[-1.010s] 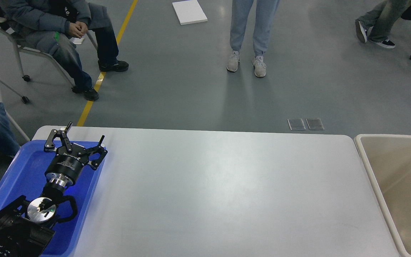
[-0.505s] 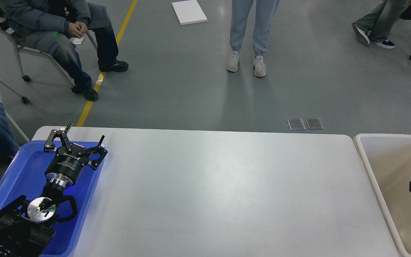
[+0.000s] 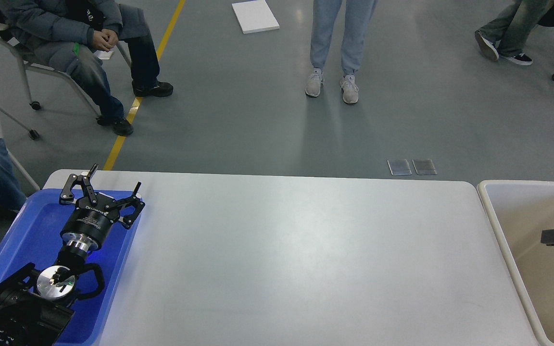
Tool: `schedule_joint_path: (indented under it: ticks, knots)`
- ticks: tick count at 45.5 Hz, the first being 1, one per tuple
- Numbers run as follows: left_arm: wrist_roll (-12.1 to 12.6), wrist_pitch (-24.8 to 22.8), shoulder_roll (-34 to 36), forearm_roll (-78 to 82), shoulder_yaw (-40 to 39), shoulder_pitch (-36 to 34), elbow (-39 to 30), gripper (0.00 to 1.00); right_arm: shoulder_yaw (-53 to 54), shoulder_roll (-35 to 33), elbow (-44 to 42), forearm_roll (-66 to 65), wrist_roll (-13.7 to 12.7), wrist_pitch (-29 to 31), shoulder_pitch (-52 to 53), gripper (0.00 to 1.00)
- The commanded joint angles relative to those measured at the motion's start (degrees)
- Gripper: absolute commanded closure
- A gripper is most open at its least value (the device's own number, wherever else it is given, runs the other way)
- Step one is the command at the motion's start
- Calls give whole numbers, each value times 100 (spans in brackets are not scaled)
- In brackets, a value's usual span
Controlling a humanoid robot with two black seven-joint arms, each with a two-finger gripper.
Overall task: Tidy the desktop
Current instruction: 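Raise the empty right gripper out of the bin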
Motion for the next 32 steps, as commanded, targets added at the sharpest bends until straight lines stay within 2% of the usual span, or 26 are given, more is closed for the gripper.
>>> schedule_joint_path:
  ticks: [1, 5, 16, 32]
  knots:
    - [0, 0, 0, -1, 4, 0, 0, 0, 19, -94, 49, 63, 0, 35, 427, 0]
    - [0, 0, 0, -1, 4, 0, 0, 0, 28, -199, 312, 63, 0, 27, 778, 0]
    - [0, 0, 0, -1, 4, 0, 0, 0, -25, -1078, 2087, 63, 0, -17, 2334, 0]
    - [0, 0, 0, -1, -5, 0, 0, 0, 45, -1368, 2685, 54, 9, 62, 3784, 0]
